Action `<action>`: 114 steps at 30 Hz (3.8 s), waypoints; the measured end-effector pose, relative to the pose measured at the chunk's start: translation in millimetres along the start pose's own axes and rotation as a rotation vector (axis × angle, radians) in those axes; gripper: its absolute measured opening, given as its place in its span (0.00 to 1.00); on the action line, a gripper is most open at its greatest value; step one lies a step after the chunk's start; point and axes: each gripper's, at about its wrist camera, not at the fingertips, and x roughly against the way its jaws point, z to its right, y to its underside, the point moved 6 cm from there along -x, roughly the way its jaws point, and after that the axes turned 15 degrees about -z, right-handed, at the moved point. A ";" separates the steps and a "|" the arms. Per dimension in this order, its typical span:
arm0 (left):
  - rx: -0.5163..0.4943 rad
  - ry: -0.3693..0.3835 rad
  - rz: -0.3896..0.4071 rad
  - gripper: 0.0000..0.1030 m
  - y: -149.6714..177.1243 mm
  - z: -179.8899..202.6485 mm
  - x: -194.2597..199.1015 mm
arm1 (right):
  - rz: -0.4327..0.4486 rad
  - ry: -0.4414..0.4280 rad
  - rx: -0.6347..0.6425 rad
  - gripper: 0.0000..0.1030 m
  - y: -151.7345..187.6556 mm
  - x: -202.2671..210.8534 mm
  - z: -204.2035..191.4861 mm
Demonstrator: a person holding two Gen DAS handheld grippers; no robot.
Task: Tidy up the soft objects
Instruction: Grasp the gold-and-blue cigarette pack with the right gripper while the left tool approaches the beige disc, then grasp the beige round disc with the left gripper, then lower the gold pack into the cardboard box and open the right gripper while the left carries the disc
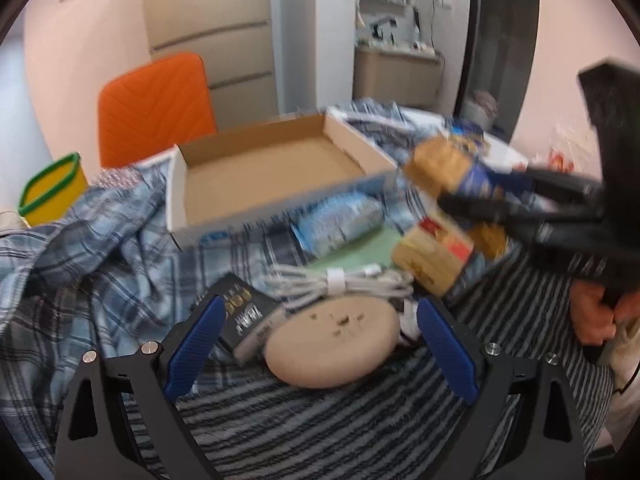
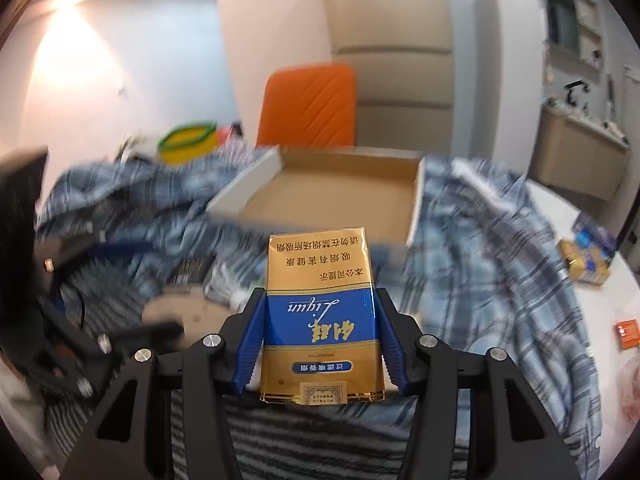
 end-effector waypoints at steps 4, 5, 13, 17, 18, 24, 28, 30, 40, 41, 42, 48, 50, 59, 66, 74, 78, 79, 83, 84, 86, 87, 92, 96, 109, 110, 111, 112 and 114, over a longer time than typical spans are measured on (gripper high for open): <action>0.010 0.029 -0.058 0.89 2.7 -1.5 -11.2 | 0.028 0.007 -0.008 0.53 -2.3 5.5 2.1; 0.013 0.050 -0.070 0.89 3.1 -1.3 -13.1 | 0.023 0.016 -0.006 0.53 -2.4 4.7 1.7; 0.036 0.103 -0.126 0.89 3.9 -5.7 -27.4 | 0.004 0.021 0.009 0.53 -0.6 0.5 -2.6; 0.046 0.125 -0.163 0.89 1.5 -8.9 -37.9 | 0.001 0.023 0.014 0.53 0.5 -0.5 -3.1; 0.051 0.131 -0.165 0.90 0.9 -9.9 -38.8 | 0.000 0.023 0.015 0.53 0.6 -0.7 -3.5; 0.144 0.304 -0.142 0.93 -3.9 -20.1 -32.7 | -0.002 0.023 0.024 0.53 1.3 -0.9 -5.2; 0.182 0.359 -0.152 0.94 -4.9 -25.9 -33.1 | -0.001 0.025 0.023 0.53 1.4 -0.8 -5.0; 0.172 0.358 -0.158 0.96 -4.0 -23.5 -34.2 | -0.003 0.026 0.020 0.53 1.4 -1.1 -4.4; 0.202 0.376 -0.211 0.97 0.0 -22.1 -56.4 | -0.015 0.027 0.013 0.53 2.3 -3.3 -2.6; 0.210 0.393 -0.210 0.97 0.0 -23.2 -56.5 | -0.015 0.027 0.014 0.53 2.3 -3.3 -2.6; 0.218 0.406 -0.210 0.97 0.3 -24.7 -57.0 | -0.015 0.027 0.014 0.53 2.4 -3.4 -2.5; 0.223 0.408 -0.209 0.93 -2.2 -25.8 -53.1 | -0.016 0.027 0.013 0.53 2.0 -3.9 -3.2; 0.228 0.382 -0.203 0.82 -2.4 -27.3 -52.3 | -0.018 0.028 0.011 0.53 2.1 -4.5 -2.8; 0.151 0.283 -0.079 0.78 -4.0 -18.6 -26.8 | 0.000 0.033 0.014 0.53 1.6 -1.7 -2.2; 0.106 0.154 0.151 0.78 -10.6 -17.4 10.4 | 0.014 0.038 0.016 0.53 0.9 1.5 -2.6; 0.124 -0.004 0.462 0.78 -8.0 -27.5 62.1 | 0.135 0.080 0.006 0.53 -3.5 24.1 -2.8; 0.147 -0.029 0.550 0.78 -3.5 -31.4 75.8 | 0.203 0.092 0.007 0.53 -5.2 36.6 -3.8; 0.146 -0.044 0.573 0.78 -1.8 -30.2 80.7 | 0.220 0.096 0.008 0.53 -5.5 39.6 -4.4; 0.136 -0.104 0.618 0.78 -3.5 -25.6 92.3 | 0.259 0.130 0.023 0.53 -6.5 47.1 -10.0; 0.133 -0.122 0.628 0.78 -5.3 -24.3 94.3 | 0.258 0.148 0.031 0.53 -6.5 47.0 -12.1; 0.132 -0.150 0.638 0.78 -8.6 -22.3 99.0 | 0.266 0.180 0.046 0.53 -7.4 48.6 -17.1; 0.133 -0.142 0.645 0.78 -10.7 -21.9 101.7 | 0.276 0.195 0.049 0.53 -8.0 50.8 -18.1; 0.138 -0.186 0.729 0.78 -25.2 -25.6 119.5 | 0.321 0.221 0.042 0.53 -25.7 64.5 -22.5; 0.152 -0.169 0.813 0.78 -40.7 -34.3 128.8 | 0.356 0.256 0.026 0.53 -52.9 69.0 -21.5; 0.208 -0.221 0.830 0.78 -82.0 -79.7 71.0 | 0.567 0.289 -0.092 0.53 -108.9 35.5 -1.8; 0.204 -0.218 0.808 0.78 -82.5 -82.2 64.4 | 0.561 0.285 -0.098 0.53 -107.9 30.1 -0.3; 0.195 -0.216 0.785 0.78 -83.3 -84.0 58.6 | 0.556 0.286 -0.100 0.53 -107.5 25.4 1.9; 0.194 -0.207 0.768 0.78 -84.7 -84.9 55.4 | 0.550 0.291 -0.101 0.53 -106.5 20.8 3.3; 0.211 -0.188 0.745 0.78 -86.8 -89.3 52.3 | 0.513 0.278 -0.101 0.53 -108.3 11.2 5.8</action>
